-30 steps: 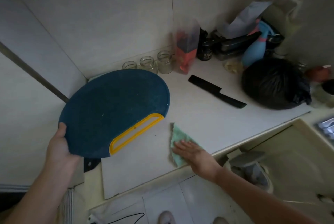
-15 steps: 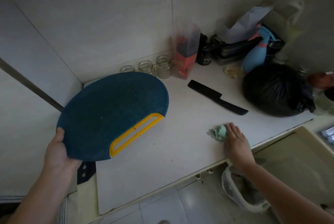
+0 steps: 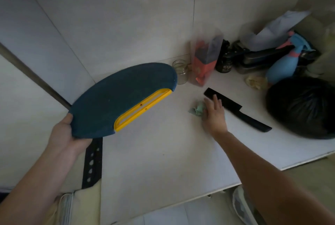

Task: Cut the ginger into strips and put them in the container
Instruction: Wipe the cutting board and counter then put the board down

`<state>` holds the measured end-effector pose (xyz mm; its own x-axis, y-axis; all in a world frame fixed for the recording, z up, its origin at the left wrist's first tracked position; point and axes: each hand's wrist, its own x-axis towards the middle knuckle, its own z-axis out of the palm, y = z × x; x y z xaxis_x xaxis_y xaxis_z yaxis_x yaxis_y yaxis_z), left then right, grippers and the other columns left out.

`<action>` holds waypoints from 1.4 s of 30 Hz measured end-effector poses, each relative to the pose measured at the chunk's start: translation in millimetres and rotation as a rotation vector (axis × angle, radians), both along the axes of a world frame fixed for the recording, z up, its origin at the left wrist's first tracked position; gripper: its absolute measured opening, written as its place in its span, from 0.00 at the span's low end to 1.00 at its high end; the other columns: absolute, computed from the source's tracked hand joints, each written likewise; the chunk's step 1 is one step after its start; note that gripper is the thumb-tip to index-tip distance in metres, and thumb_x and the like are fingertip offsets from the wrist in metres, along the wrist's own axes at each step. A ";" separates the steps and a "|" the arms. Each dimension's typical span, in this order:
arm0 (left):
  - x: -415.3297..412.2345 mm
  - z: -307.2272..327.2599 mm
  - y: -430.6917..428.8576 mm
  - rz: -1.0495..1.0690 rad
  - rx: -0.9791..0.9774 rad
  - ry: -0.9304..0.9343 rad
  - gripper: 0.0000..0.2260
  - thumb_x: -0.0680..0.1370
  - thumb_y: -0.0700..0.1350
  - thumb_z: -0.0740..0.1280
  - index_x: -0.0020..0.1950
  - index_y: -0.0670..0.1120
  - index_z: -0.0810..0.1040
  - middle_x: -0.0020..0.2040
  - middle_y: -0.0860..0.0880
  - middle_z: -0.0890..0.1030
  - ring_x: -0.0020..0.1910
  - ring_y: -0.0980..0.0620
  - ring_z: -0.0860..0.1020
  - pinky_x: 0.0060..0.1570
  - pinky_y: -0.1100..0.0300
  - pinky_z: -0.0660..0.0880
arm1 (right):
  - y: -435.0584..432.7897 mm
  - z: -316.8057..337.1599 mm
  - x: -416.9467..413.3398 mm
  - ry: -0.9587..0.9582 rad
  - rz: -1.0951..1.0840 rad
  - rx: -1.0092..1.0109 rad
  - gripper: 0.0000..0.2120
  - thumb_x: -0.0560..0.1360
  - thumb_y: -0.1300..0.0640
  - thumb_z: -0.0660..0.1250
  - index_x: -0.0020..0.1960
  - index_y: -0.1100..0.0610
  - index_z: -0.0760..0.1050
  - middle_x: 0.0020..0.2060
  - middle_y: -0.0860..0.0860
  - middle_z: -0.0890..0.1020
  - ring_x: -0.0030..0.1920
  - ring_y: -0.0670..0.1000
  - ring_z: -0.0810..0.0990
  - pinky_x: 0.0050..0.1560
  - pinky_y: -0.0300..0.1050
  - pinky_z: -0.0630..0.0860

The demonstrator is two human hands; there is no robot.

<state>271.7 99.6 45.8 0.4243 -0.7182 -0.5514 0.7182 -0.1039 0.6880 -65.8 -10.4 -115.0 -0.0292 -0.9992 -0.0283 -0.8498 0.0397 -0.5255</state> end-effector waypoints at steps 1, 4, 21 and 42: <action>-0.3 2.0 -1.3 -0.001 -0.002 0.009 0.14 0.83 0.47 0.52 0.59 0.48 0.76 0.49 0.48 0.84 0.47 0.49 0.82 0.45 0.51 0.77 | 9.0 0.5 -2.9 0.083 0.037 -0.029 0.22 0.81 0.55 0.55 0.74 0.51 0.62 0.78 0.55 0.50 0.77 0.60 0.46 0.75 0.58 0.45; 0.6 7.4 -5.4 -0.010 0.000 0.040 0.14 0.82 0.47 0.52 0.55 0.48 0.77 0.45 0.47 0.85 0.44 0.48 0.82 0.43 0.50 0.77 | 49.0 -0.6 -14.6 0.199 0.146 0.063 0.25 0.82 0.44 0.48 0.77 0.48 0.55 0.78 0.50 0.45 0.77 0.57 0.39 0.74 0.57 0.40; 9.5 15.3 -31.6 0.103 0.010 0.112 0.08 0.82 0.44 0.57 0.50 0.45 0.75 0.37 0.48 0.83 0.35 0.50 0.83 0.25 0.60 0.77 | -78.3 5.4 116.7 0.232 0.379 0.395 0.25 0.83 0.45 0.47 0.77 0.43 0.43 0.77 0.51 0.39 0.76 0.61 0.38 0.73 0.60 0.43; 11.1 23.6 -19.0 0.174 -0.071 0.287 0.08 0.81 0.39 0.57 0.45 0.41 0.73 0.27 0.44 0.80 0.27 0.47 0.81 0.32 0.64 0.79 | 112.8 -9.6 60.8 -0.354 0.824 0.378 0.08 0.71 0.59 0.73 0.50 0.52 0.84 0.56 0.36 0.79 0.66 0.37 0.70 0.70 0.36 0.62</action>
